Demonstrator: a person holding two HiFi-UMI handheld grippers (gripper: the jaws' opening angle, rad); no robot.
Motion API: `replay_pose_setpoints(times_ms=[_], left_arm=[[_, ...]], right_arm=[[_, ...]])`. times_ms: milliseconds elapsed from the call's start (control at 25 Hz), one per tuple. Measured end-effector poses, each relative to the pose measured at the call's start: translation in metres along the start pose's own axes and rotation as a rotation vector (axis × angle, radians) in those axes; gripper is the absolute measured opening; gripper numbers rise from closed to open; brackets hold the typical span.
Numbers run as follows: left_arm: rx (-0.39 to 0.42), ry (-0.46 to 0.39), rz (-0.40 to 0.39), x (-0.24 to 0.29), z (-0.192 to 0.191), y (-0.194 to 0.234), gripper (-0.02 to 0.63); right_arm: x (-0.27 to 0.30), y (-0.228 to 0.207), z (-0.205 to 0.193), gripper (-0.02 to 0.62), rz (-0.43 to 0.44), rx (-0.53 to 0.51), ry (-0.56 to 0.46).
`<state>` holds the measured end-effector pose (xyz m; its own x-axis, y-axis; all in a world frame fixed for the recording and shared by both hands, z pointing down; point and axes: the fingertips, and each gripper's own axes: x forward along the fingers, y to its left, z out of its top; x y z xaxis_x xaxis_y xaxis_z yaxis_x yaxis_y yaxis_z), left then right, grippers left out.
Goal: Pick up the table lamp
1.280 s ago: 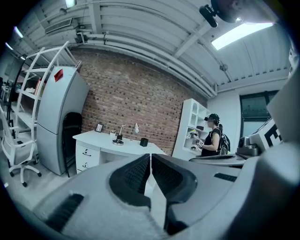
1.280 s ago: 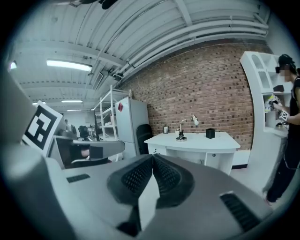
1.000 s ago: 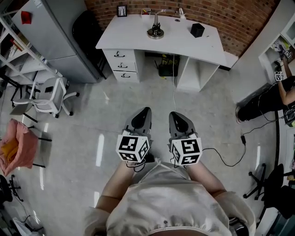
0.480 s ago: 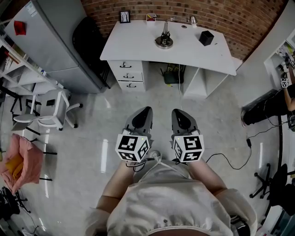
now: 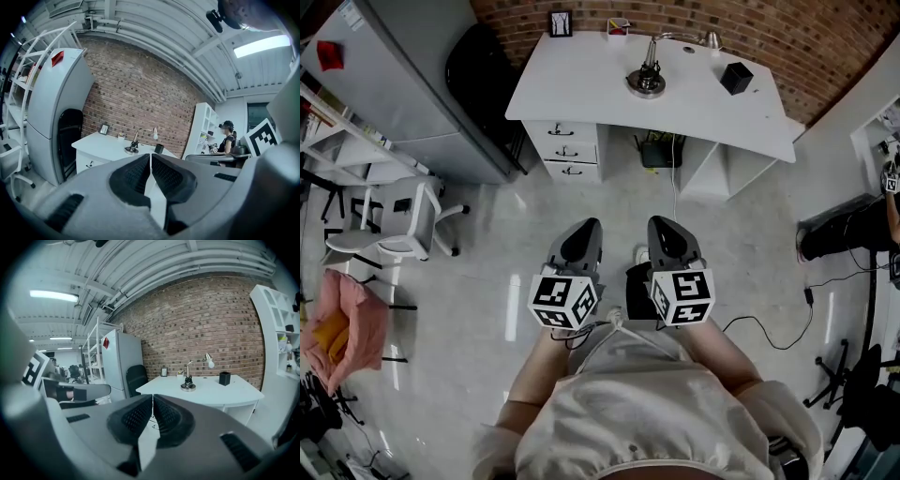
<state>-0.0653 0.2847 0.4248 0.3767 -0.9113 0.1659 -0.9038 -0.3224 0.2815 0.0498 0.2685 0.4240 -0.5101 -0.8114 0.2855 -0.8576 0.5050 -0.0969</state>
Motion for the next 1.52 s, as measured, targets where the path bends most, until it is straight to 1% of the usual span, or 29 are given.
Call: replay_pose_setpoints(times_ms=[160, 320, 600, 760, 880, 1000, 1080, 1160, 1360, 1520], left_arm=[[0.009, -0.006, 0.034, 0.03, 0.008, 0.018, 0.026], [0.035, -0.017, 0.058, 0.074, 0.026, 0.032, 0.026], [0.036, -0.03, 0.065, 0.173, 0.062, 0.044, 0.026], [0.028, -0.029, 0.066, 0.234, 0.073, 0.049, 0.026], [0.025, -0.029, 0.062, 0.272, 0.073, 0.05, 0.026], [0.019, -0.001, 0.05, 0.303, 0.069, 0.049, 0.026], [0.026, 0.019, 0.033, 0.32, 0.071, 0.05, 0.026], [0.031, 0.031, 0.029, 0.335, 0.073, 0.055, 0.026], [0.001, 0.065, 0.02, 0.369, 0.071, 0.076, 0.026], [-0.018, 0.079, -0.011, 0.406, 0.075, 0.1, 0.026]], right_arm=[[0.036, -0.014, 0.01, 0.028, 0.035, -0.008, -0.017], [0.079, -0.036, 0.028, 0.028, 0.074, -0.024, -0.035], [0.151, -0.101, 0.072, 0.028, 0.106, -0.043, -0.052], [0.189, -0.147, 0.088, 0.028, 0.101, -0.048, -0.046], [0.212, -0.175, 0.092, 0.028, 0.103, -0.055, -0.047], [0.231, -0.198, 0.092, 0.028, 0.107, -0.007, -0.026], [0.243, -0.211, 0.092, 0.028, 0.103, 0.031, -0.009], [0.257, -0.22, 0.092, 0.028, 0.09, 0.042, 0.004], [0.29, -0.234, 0.091, 0.028, 0.069, 0.046, 0.036], [0.322, -0.248, 0.096, 0.028, 0.032, 0.037, 0.049]])
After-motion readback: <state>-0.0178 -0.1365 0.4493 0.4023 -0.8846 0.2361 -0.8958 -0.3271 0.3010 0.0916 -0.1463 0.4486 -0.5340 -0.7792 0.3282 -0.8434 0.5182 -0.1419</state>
